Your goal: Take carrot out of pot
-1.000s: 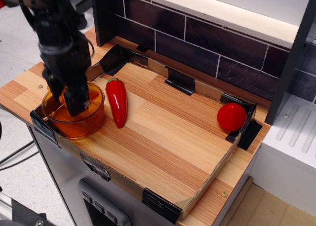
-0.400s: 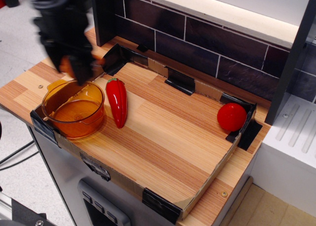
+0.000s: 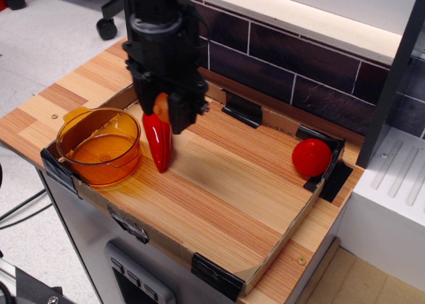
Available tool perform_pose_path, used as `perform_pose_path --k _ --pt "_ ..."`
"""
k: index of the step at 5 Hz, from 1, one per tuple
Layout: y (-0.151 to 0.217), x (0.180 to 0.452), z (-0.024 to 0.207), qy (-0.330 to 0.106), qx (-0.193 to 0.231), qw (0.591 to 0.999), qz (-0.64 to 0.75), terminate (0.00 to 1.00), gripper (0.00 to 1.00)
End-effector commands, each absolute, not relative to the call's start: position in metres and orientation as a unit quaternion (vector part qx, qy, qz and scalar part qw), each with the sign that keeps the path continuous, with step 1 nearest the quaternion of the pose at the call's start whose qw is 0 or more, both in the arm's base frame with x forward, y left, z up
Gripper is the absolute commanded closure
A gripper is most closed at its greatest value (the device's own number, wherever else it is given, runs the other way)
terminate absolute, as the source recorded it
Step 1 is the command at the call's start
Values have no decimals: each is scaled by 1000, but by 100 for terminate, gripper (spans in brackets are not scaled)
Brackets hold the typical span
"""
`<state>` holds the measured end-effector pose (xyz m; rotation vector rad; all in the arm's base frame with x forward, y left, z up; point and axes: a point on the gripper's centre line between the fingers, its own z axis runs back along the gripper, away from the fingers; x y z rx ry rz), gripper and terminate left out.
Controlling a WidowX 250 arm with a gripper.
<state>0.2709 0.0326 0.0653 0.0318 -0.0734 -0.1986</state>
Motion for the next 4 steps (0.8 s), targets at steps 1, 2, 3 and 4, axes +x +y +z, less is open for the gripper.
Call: perform_pose_path --k 1,2,3,4 --pt "3 287 46 -30 11 992 -124 0 100" --pt "-17 278 31 -12 2 989 -146 0 100" --pt "-26 270 20 -4 1 987 -159 0 100" --pt "-27 263 10 3 4 986 -167 0 100"
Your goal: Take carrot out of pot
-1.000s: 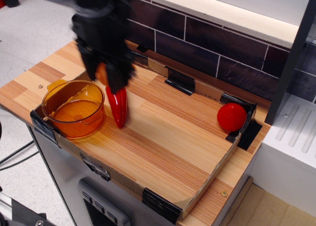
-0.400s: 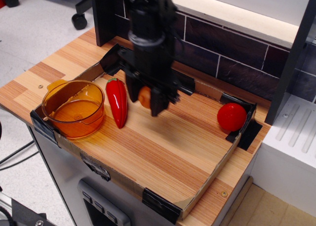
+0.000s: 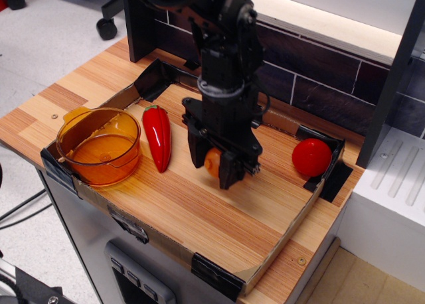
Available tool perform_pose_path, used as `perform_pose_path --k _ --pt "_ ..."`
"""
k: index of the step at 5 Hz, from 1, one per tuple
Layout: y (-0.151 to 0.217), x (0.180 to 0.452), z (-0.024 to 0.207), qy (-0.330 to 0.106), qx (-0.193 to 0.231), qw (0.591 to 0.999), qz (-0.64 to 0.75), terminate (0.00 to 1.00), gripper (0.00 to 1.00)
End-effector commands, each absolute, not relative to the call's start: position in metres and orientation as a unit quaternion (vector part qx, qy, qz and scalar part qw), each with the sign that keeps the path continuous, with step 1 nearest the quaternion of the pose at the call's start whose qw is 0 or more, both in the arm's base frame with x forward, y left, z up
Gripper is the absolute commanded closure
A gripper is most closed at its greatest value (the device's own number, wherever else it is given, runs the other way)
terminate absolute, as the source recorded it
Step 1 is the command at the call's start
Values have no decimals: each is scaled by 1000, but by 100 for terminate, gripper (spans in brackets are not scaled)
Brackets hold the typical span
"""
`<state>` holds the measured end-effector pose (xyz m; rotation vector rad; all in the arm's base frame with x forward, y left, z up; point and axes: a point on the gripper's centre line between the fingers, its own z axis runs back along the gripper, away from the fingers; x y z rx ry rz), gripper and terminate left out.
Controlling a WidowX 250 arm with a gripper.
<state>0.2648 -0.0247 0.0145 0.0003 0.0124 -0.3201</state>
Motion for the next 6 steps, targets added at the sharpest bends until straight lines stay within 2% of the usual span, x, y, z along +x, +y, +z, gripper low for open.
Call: perform_pose_path --k 1,4,5,6 --pt "-28 262 8 -4 3 986 -164 0 0" --pt "-26 261 13 -6 5 987 -162 0 0" --pt "-26 261 32 -21 -1 987 -158 0 0" --pt "-25 261 66 -54 -16 987 -150 0 0"
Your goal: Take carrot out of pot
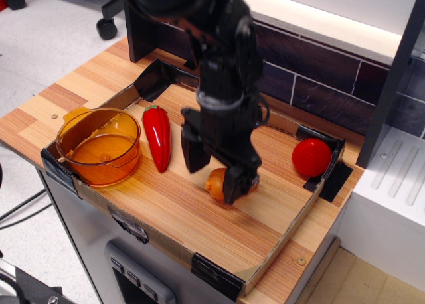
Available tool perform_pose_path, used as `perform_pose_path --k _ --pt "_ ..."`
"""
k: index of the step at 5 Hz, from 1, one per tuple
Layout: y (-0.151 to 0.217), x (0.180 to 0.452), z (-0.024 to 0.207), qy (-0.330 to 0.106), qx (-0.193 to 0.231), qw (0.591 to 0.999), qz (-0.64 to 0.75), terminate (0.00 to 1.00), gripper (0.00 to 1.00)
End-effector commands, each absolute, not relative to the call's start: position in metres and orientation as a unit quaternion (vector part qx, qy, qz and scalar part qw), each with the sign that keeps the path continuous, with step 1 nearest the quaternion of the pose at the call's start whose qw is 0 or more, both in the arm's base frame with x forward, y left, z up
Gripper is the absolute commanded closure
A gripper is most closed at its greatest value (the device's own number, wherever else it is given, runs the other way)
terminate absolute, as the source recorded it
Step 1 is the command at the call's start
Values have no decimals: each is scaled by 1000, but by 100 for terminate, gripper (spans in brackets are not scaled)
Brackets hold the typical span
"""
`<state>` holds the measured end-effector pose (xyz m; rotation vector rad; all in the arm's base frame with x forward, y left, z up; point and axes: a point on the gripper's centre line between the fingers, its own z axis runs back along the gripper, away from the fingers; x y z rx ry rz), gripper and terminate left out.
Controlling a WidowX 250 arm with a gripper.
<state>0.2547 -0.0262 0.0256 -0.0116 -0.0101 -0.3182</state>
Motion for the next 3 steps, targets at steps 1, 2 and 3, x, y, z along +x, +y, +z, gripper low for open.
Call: perform_pose_path --k 1,2,3 --pt "-20 265 116 -83 -45 987 -133 0 0" --pt "-11 271 142 -104 -33 989 -102 0 0" --pt "-11 271 142 -104 -33 989 -102 100 0"
